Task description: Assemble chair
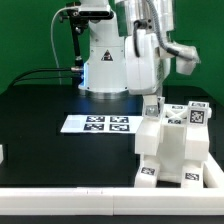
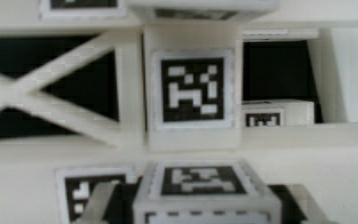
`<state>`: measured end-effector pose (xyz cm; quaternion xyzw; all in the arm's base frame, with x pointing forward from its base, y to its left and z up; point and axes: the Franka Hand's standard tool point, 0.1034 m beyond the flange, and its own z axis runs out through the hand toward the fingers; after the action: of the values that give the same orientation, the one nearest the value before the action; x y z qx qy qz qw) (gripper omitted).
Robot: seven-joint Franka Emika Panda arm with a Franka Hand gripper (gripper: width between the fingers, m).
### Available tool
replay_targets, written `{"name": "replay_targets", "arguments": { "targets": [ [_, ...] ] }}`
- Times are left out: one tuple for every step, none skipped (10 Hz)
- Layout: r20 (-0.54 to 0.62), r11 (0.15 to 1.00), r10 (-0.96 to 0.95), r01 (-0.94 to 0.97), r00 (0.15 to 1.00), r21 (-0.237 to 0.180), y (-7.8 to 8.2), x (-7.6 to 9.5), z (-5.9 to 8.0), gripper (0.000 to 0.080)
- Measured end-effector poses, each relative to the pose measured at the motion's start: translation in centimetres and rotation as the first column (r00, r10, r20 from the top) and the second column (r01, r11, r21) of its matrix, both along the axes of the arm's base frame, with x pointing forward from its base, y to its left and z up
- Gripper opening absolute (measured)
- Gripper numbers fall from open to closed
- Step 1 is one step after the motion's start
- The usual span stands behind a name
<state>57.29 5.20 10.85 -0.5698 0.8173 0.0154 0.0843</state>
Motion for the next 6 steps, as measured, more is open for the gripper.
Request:
{"name": "replay_targets", "arguments": {
  "targets": [
    [-0.005, 0.999, -0.048, 0.048, 0.999, 0.008, -0.01, 0.01, 0.0, 0.027],
    [-0.007, 0.997, -0.073, 0.073, 0.997, 0.015, -0.05, 0.01, -0.01, 0.0269],
    [-0.005, 0.999, -0.039, 0.039, 0.999, 0.012, 0.01, -0.03, -0.08, 0.0269],
    [0.0, 0.999, 0.035, -0.035, 0.999, 0.005, -0.02, -0.05, -0.04, 0.0433],
    [0.01, 0.991, 0.134, -0.134, 0.991, -0.006, -0.19, 0.02, 0.13, 0.0571],
    [0.02, 0.961, 0.278, -0.277, 0.96, -0.024, -0.41, -0.04, 0.3, 0.0571]
  ]
}}
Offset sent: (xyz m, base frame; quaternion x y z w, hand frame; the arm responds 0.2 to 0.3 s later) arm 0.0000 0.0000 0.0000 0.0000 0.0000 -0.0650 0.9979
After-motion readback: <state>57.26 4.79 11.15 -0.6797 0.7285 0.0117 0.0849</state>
